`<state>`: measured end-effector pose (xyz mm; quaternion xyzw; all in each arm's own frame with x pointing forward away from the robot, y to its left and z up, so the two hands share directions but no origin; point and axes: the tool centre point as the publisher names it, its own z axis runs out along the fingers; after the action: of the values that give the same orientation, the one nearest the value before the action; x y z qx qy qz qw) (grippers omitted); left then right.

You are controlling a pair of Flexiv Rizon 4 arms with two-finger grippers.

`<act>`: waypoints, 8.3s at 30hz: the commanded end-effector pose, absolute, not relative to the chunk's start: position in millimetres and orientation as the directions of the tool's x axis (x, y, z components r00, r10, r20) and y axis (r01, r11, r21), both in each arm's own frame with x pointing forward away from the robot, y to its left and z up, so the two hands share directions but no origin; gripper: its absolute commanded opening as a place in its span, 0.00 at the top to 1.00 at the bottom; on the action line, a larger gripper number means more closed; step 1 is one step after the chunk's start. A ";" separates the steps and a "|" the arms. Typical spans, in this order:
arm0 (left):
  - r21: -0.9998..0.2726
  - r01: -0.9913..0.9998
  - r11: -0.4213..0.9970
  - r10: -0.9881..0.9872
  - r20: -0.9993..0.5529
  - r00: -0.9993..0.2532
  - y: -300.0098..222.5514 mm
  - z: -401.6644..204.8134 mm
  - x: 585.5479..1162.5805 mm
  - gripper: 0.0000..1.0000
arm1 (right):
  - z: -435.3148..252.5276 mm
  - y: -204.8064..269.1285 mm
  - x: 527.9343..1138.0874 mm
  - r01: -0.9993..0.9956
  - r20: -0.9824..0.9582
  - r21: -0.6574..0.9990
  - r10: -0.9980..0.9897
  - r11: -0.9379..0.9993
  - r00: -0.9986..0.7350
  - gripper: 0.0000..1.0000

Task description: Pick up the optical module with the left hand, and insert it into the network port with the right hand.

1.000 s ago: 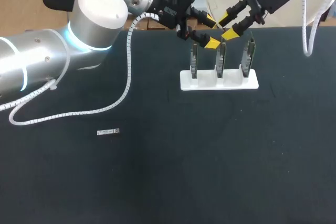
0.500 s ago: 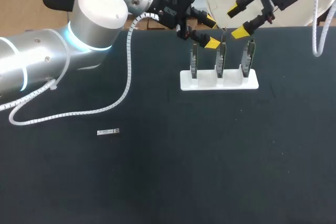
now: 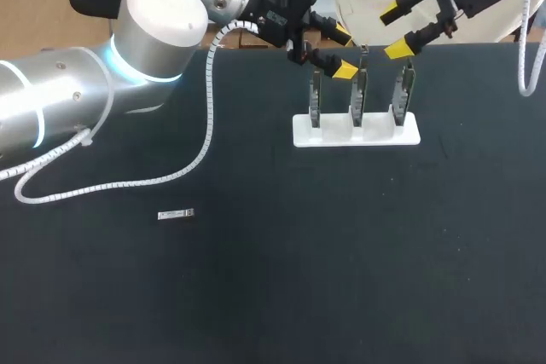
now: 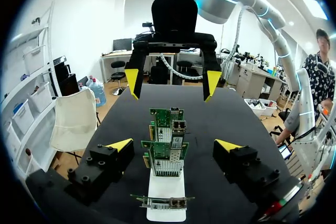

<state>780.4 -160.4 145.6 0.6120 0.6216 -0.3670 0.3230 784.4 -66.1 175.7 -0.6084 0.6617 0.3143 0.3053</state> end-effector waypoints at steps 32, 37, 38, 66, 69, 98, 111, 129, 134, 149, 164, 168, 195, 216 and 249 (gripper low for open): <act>-0.064 0.998 -0.022 0.528 -0.848 -0.043 -161.3 146.0 782.9 0.00 | 184.6 -32.8 783.1 -1.000 -0.812 0.001 -0.583 -0.004 0.002 1.00; -0.064 0.998 -0.022 0.528 -0.848 -0.043 -161.3 146.0 782.9 0.00 | 178.5 -29.9 784.0 -1.000 -0.806 0.014 -0.592 -0.011 -0.004 1.00; -0.064 0.998 -0.022 0.528 -0.848 -0.043 -161.3 146.0 782.9 0.00 | 177.9 -29.9 783.8 -1.000 -0.805 0.017 -0.594 -0.014 -0.005 1.00; -0.064 0.998 -0.022 0.528 -0.848 -0.043 -161.3 146.0 782.9 0.00 | 155.7 -29.8 782.3 -0.997 -0.779 0.074 -0.625 -0.009 -0.052 1.00; -0.064 0.998 -0.022 0.528 -0.848 -0.043 -161.3 146.0 782.9 0.00 | 153.9 -30.1 781.2 -0.997 -0.778 0.078 -0.626 -0.008 -0.056 1.00; -0.064 0.998 -0.022 0.528 -0.848 -0.043 -161.3 146.0 782.9 0.00 | 144.5 -27.3 777.6 -0.994 -0.769 0.103 -0.635 -0.018 -0.069 1.00; -0.064 0.998 -0.022 0.528 -0.848 -0.043 -161.3 146.0 782.9 0.00 | 140.6 -27.1 776.7 -0.993 -0.768 0.117 -0.635 -0.012 -0.083 1.00; -0.064 0.998 -0.022 0.528 -0.848 -0.043 -161.3 146.0 782.9 0.00 | 134.6 -27.7 774.6 -0.992 -0.762 0.128 -0.641 -0.009 -0.092 1.00; -0.064 0.998 -0.022 0.528 -0.848 -0.043 -161.3 146.0 782.9 0.00 | 132.5 -28.5 774.4 -0.991 -0.760 0.130 -0.643 -0.008 -0.095 1.00; -0.064 0.998 -0.022 0.528 -0.848 -0.043 -161.3 146.0 782.9 0.00 | 148.5 -28.7 775.3 -0.993 -0.791 0.119 -0.605 -0.006 -0.091 1.00; -0.064 0.998 -0.022 0.528 -0.848 -0.043 -161.3 146.0 782.9 0.00 | 193.0 -64.4 785.5 -0.995 -0.854 0.092 -0.512 0.026 -0.093 1.00; -0.064 0.998 -0.022 0.528 -0.848 -0.043 -161.3 146.0 782.9 0.00 | 196.3 -86.3 785.6 -0.994 -0.853 0.095 -0.509 0.055 -0.110 1.00; -0.064 0.998 -0.022 0.528 -0.848 -0.043 -161.3 146.0 782.9 0.00 | 177.1 -148.1 771.4 -0.979 -0.836 0.201 -0.524 -0.020 -0.161 1.00; -0.064 0.998 -0.022 0.528 -0.848 -0.043 -161.3 146.0 782.9 0.00 | 162.3 -147.1 765.4 -0.978 -0.820 0.206 -0.544 0.008 -0.177 1.00; -0.064 0.998 -0.022 0.528 -0.848 -0.043 -161.3 146.0 782.9 0.00 | 162.6 -146.3 766.7 -0.977 -0.816 0.212 -0.544 0.030 -0.194 0.00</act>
<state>780.4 -160.4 145.5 0.6120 0.6216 -0.3670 0.3230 769.1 -146.7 162.5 -0.5734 0.6628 0.3978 0.2713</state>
